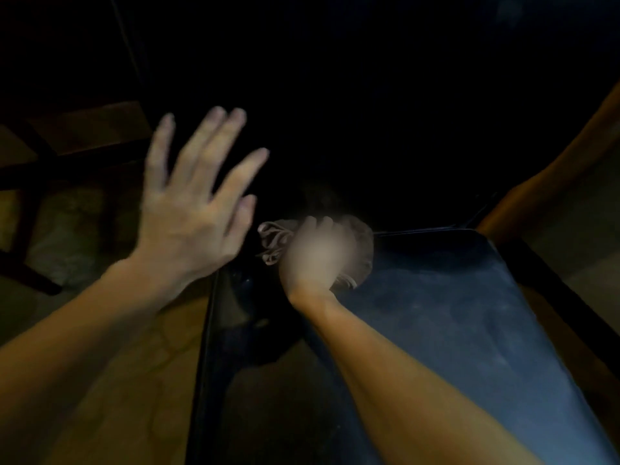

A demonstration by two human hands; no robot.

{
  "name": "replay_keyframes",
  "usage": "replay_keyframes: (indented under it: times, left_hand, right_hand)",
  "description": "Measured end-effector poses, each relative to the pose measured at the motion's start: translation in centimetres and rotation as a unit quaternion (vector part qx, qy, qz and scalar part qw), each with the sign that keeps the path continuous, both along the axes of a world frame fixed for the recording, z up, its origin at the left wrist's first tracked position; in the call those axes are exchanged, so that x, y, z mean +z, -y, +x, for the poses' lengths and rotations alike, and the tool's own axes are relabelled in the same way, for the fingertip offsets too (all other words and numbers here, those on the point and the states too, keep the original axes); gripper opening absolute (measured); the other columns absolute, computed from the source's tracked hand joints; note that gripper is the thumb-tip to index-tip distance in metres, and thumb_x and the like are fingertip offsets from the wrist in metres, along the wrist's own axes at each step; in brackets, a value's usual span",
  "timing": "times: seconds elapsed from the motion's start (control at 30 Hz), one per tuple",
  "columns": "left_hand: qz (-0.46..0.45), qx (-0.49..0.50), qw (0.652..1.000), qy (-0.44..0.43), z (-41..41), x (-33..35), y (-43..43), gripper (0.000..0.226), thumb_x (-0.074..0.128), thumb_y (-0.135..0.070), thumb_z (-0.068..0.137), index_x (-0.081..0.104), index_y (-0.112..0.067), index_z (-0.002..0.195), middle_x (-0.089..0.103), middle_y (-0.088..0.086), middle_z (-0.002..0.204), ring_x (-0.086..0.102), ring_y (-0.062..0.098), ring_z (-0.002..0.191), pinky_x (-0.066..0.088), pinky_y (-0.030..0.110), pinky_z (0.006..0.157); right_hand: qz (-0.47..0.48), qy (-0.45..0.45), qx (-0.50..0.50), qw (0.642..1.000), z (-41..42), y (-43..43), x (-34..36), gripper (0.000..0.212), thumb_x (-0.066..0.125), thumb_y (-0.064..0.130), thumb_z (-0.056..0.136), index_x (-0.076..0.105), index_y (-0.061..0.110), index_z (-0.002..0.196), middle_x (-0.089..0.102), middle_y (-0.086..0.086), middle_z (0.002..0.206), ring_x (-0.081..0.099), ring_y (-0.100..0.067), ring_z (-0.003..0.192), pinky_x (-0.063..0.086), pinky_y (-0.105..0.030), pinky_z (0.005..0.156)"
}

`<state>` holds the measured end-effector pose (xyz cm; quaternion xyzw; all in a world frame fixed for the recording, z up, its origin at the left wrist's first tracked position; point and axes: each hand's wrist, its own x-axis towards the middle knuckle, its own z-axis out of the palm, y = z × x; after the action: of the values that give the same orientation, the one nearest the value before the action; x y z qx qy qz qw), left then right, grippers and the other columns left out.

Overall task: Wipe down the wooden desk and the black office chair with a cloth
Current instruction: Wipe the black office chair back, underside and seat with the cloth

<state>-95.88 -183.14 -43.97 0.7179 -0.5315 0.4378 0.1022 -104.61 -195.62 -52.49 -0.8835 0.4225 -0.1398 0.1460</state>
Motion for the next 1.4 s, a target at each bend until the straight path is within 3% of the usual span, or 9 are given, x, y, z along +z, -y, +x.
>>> replay_keyframes:
  times: [0.2,0.33,0.43,0.5,0.63,0.77,1.2,1.3,1.4]
  left_hand:
    - [0.011,0.018,1.0,-0.016,2.5,-2.1,-5.2,0.061,0.054,-0.029,0.103,0.037,-0.015,0.16,0.024,0.015,0.169,0.023,0.035,0.156,0.018,0.061,0.125]
    - [-0.023,0.017,0.996,-0.08,1.0,-2.4,-3.7,0.055,0.054,-0.028,0.103,0.045,-0.009,0.154,0.028,0.019,0.167,0.023,0.038,0.156,0.024,0.06,0.123]
    - [-0.016,0.026,0.995,-0.098,0.3,-2.0,-4.0,0.054,0.05,-0.031,0.106,0.043,-0.012,0.155,0.025,0.017,0.168,0.02,0.036,0.157,0.024,0.061,0.123]
    - [0.006,0.029,0.995,-0.096,0.4,-1.6,-4.3,0.054,0.047,-0.034,0.107,0.041,-0.014,0.157,0.023,0.016,0.169,0.019,0.034,0.158,0.024,0.062,0.123]
    - [0.033,0.043,0.994,-0.096,0.4,-1.4,-4.7,0.056,0.045,-0.036,0.108,0.036,-0.015,0.16,0.019,0.015,0.171,0.017,0.033,0.158,0.024,0.063,0.122]
    - [0.049,0.058,0.991,-0.108,0.3,-1.2,-4.3,0.059,0.041,-0.039,0.108,0.032,-0.016,0.162,0.013,0.013,0.172,0.012,0.031,0.159,0.021,0.06,0.124]
    - [0.018,0.071,0.982,-0.172,-1.6,-2.0,-2.7,0.065,0.046,-0.039,0.104,0.031,-0.011,0.161,0.01,0.014,0.173,0.007,0.032,0.16,0.021,0.058,0.125]
    - [0.022,0.07,0.979,-0.191,-2.1,-1.5,-2.7,0.064,0.046,-0.037,0.104,0.032,-0.01,0.16,0.009,0.014,0.173,0.006,0.032,0.16,0.022,0.058,0.125]
    - [0.033,0.06,0.978,-0.197,-2.2,-0.9,-3.3,0.061,0.046,-0.028,0.102,0.034,-0.011,0.16,0.01,0.013,0.173,0.006,0.031,0.16,0.022,0.058,0.125]
  right_hand:
    - [0.005,-0.046,0.049,0.998,-0.2,-1.5,0.1,0.031,0.045,0.016,0.099,0.053,0.018,0.129,0.049,-0.009,0.132,0.038,-0.033,0.129,0.021,-0.053,0.113]
    - [0.008,-0.064,0.285,0.956,1.8,-5.5,1.1,0.053,0.064,0.032,0.093,0.048,0.024,0.143,0.045,-0.007,0.143,0.034,-0.034,0.135,0.024,-0.06,0.109]
    - [0.038,-0.03,0.334,0.941,3.8,-8.4,1.2,0.061,0.056,0.03,0.099,0.034,0.022,0.155,0.033,-0.007,0.157,0.022,-0.032,0.143,0.013,-0.062,0.118]
    - [-0.006,-0.044,0.319,0.947,3.7,-8.2,0.6,0.06,0.051,0.029,0.102,0.028,0.02,0.158,0.03,-0.008,0.158,0.022,-0.033,0.143,0.013,-0.059,0.119]
    - [-0.152,-0.098,0.392,0.902,1.8,-5.4,-0.2,0.051,0.046,0.03,0.103,0.036,0.022,0.152,0.038,-0.009,0.149,0.03,-0.033,0.139,0.022,-0.056,0.117]
    - [-0.136,-0.109,0.377,0.91,0.6,-1.4,0.5,0.041,0.049,0.03,0.102,0.046,0.025,0.142,0.045,-0.006,0.139,0.034,-0.03,0.137,0.028,-0.052,0.113]
    - [-0.1,-0.238,0.178,0.949,-10.0,13.4,2.0,0.071,0.067,0.032,0.091,0.034,0.029,0.153,0.05,0.001,0.149,0.036,-0.022,0.142,0.029,-0.041,0.115]
    - [-0.111,-0.202,0.166,0.959,-10.4,11.9,2.7,0.064,0.064,0.028,0.092,0.039,0.025,0.151,0.054,-0.001,0.143,0.041,-0.025,0.139,0.037,-0.042,0.11]
    - [-0.21,-0.048,0.208,0.954,-10.6,9.6,5.0,0.058,0.068,0.019,0.086,0.055,0.017,0.142,0.064,-0.006,0.129,0.056,-0.033,0.12,0.053,-0.045,0.088]
